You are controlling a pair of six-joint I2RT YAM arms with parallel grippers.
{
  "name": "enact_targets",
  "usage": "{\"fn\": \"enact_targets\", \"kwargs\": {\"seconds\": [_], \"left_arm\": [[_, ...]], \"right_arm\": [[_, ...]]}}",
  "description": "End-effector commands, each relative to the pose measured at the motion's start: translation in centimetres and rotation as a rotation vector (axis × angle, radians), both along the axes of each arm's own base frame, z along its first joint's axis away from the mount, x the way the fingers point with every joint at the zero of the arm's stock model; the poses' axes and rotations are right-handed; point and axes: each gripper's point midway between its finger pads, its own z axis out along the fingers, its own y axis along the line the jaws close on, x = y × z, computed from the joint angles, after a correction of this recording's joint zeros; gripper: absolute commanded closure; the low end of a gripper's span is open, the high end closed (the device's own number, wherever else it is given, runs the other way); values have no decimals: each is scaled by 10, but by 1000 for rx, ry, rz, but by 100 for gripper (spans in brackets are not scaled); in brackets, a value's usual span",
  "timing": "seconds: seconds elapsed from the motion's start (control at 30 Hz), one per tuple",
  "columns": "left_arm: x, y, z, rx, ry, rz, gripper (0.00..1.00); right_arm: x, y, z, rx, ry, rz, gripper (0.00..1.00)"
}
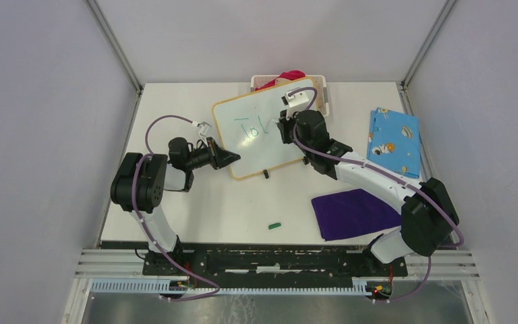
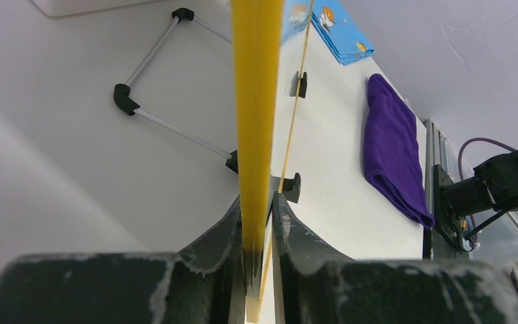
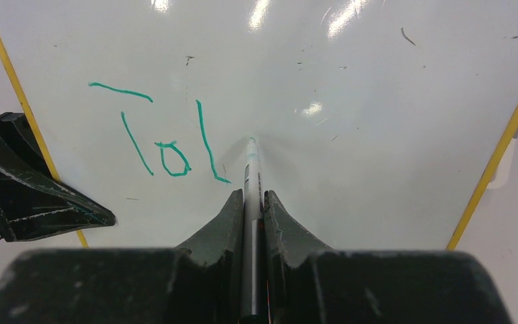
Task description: Write a sentence on the whiteboard
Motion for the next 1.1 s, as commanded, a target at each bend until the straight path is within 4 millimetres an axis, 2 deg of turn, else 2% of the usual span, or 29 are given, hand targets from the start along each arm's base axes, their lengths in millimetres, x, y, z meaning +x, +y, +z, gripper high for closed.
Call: {"fn": "enact_targets", "kwargs": {"seconds": [0.0,0.67,1.07], "left_arm": [[13,7,-9,21,22,70,78],[14,8,-8,22,22,70,78],[14,8,-9,22,24,71,78]], "right_arm": [[6,-3,15,34,-35,-29,100],[14,13,17,39,-21,12,100],[2,14,-9,21,32,50,100]]}}
